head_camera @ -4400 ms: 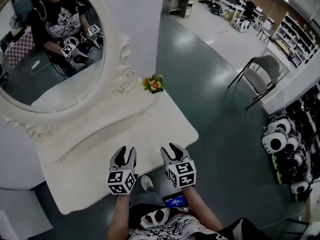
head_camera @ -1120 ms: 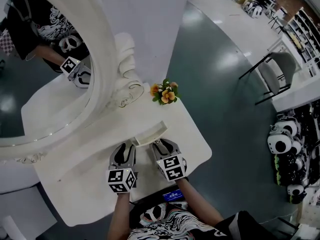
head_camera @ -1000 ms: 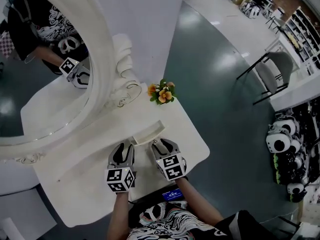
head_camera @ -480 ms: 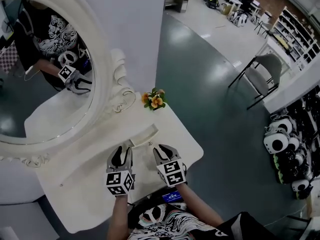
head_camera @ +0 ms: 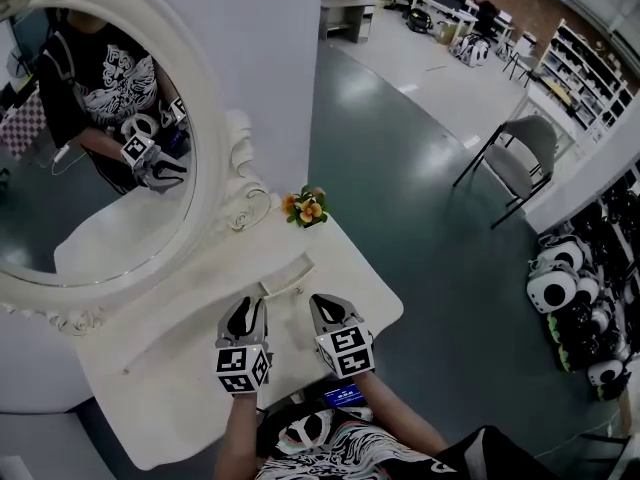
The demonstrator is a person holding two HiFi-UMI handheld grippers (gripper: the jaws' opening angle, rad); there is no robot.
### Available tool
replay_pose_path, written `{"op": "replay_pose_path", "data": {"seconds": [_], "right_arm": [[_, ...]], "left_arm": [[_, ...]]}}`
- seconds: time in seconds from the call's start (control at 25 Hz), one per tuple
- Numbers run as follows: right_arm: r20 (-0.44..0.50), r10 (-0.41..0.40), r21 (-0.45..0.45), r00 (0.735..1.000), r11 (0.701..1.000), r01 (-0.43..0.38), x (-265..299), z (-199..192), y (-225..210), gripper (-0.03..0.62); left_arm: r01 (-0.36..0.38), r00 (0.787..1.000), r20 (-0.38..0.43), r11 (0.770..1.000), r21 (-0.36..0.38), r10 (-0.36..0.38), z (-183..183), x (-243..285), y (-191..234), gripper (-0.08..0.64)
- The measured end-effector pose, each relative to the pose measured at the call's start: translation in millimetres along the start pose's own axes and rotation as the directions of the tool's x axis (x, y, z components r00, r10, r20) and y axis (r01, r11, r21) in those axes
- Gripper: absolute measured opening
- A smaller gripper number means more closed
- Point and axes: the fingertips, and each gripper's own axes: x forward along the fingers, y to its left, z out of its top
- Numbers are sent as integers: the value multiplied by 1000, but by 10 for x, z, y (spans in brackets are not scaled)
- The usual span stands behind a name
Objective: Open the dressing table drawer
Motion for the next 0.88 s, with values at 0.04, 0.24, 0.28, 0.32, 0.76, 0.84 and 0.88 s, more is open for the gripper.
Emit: {"op": "replay_pose_path", "data": {"seconds": [0.04, 0.24, 0.28, 0.32, 0.76, 0.84, 0.88], "right_arm": [[-4, 1, -7, 1000, 1000, -1, -10, 1, 6, 2], [-29, 3, -38, 1000, 999, -4, 13, -53, 14, 1], [-35, 3, -37, 999, 999, -5, 10, -63, 16, 0], [-37, 1, -38, 999, 999, -3, 7, -62, 11, 0], [-39, 1, -33, 999, 999, -2, 41, -79, -17, 0], [-43, 2, -33, 999, 999, -3, 54, -89, -18, 1], [-44, 2, -32, 999, 999, -4, 58, -96, -19, 2]], "left_arm": [[0, 1000, -2, 1000, 4, 0, 4, -8, -10, 107], [-1, 1000, 6, 1000, 0, 1, 27, 2, -10, 104], [0, 1000, 5, 1000, -1, 0, 19, 7, -10, 103], [1, 1000, 4, 1000, -1, -1, 11, 11, -12, 101], [-13, 1000, 10, 1000, -16, 13, 8, 7, 53, 98], [-15, 1000, 8, 1000, -17, 15, 5, 12, 60, 98], [-15, 1000, 6, 1000, -18, 16, 0, 13, 64, 98]]}}
